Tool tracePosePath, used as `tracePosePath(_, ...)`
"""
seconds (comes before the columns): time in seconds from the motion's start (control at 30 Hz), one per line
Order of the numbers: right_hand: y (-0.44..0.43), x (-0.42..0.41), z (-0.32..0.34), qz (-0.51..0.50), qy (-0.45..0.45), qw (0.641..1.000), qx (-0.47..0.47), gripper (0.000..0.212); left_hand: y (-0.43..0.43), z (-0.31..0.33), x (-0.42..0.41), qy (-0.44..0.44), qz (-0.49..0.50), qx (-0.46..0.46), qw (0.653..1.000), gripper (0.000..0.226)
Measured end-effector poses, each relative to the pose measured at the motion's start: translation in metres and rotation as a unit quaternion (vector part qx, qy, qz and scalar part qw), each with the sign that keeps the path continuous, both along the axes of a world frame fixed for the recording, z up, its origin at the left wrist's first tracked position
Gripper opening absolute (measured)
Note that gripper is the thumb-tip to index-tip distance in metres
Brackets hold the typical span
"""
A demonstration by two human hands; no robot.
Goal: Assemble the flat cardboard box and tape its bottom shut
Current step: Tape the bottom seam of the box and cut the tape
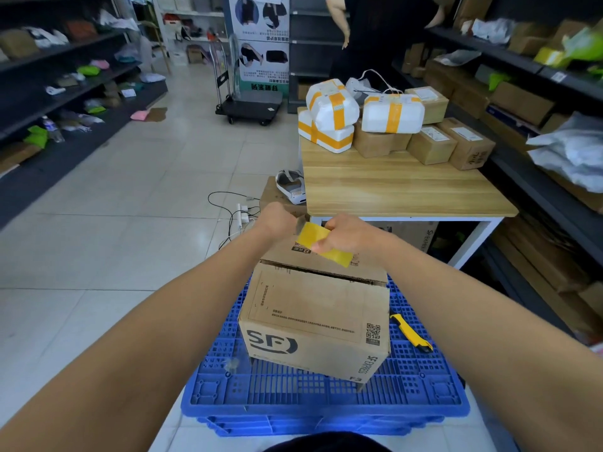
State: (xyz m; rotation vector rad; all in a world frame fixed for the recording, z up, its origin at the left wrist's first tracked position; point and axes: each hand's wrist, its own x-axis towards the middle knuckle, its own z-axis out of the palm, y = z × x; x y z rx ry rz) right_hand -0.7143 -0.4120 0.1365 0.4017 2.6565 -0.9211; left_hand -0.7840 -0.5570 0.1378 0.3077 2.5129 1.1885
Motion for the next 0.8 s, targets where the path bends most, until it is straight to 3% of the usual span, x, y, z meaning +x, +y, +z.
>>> tracePosePath(0.1,0.004,-0.002,0.000,-0.027,0.008,0.999,0.025,0.044,-0.006,0.005,0.000,-0.063,0.023,0.108,0.992,0.014)
tracePosePath(0.23,0.007,-0.002,-0.001,-0.015,0.006,1.000,-0.003,0.052,-0.026,0.001,-0.001,-0.193,0.023,0.251,0.948,0.019)
tracePosePath(0.3,0.004,-0.003,-0.002,-0.003,0.010,1.000,-0.011,0.054,-0.030,-0.007,-0.004,-0.174,0.013,0.222,0.959,0.022)
tracePosePath(0.5,-0.007,-0.016,0.004,-0.038,0.017,0.999,-0.032,0.050,-0.042,-0.033,-0.021,-0.096,0.150,0.166,0.970,0.032)
tracePosePath(0.67,-0.017,-0.025,-0.007,-0.002,-0.059,0.995,0.080,0.071,-0.053,-0.051,-0.031,-0.124,0.198,0.195,0.953,0.030)
tracePosePath(0.8,-0.022,-0.039,-0.023,0.007,-0.073,0.995,0.074,0.059,-0.063,-0.078,-0.038,-0.166,0.242,0.243,0.925,0.017)
